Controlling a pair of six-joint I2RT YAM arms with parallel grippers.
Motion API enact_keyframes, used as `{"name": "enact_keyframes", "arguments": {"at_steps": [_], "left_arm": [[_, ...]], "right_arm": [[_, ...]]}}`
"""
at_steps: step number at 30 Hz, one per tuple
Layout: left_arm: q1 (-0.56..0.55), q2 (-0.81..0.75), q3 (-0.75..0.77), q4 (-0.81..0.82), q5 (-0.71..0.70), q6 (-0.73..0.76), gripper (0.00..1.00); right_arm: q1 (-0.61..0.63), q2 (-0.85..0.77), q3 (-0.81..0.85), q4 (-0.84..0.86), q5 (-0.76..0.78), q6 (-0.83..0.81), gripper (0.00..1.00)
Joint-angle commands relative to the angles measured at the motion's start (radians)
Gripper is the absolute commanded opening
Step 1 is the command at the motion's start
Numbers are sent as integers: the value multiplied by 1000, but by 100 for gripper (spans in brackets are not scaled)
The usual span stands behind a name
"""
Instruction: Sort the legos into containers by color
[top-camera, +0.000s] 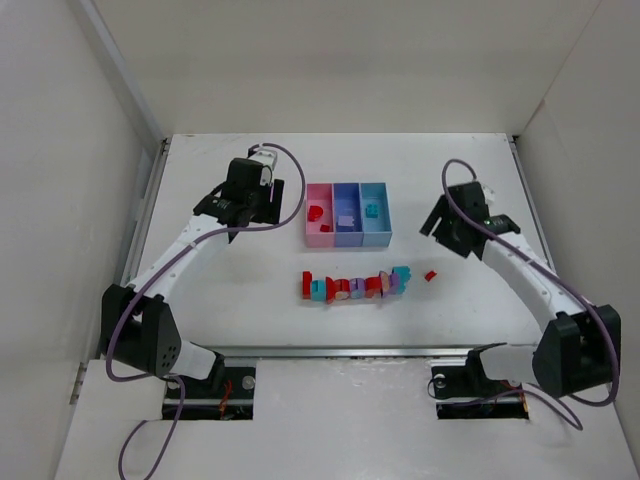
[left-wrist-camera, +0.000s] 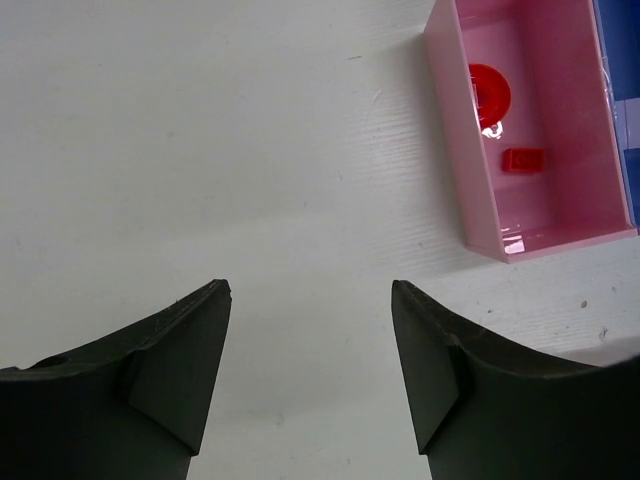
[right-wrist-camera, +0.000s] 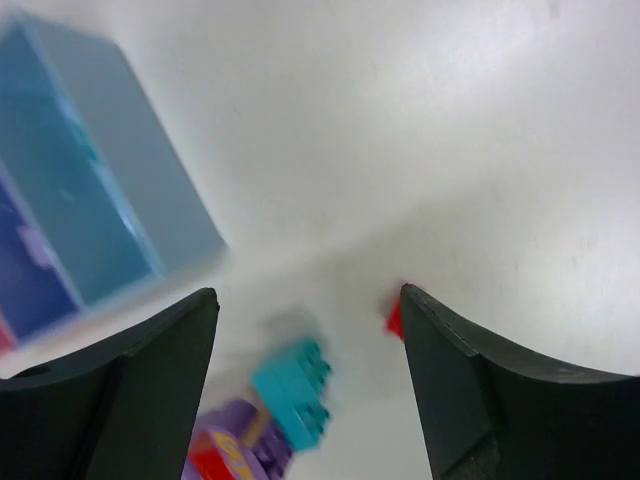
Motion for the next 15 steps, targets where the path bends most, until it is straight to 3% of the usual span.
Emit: {"name": "enact_keyframes", "arguments": {"at_steps": [1,12,15], "left_arm": [[4,-23,-9,22,31,13,62],[-15,-32,0,31,52,33,62],[-16,-41,-9,22,52,33,62]], "right_arm": [[21,-8,-131,-77,-69,101,79],[-71,131,-260,78,-137,122,74],[-71,168,-255,104,-137,112,68]]}}
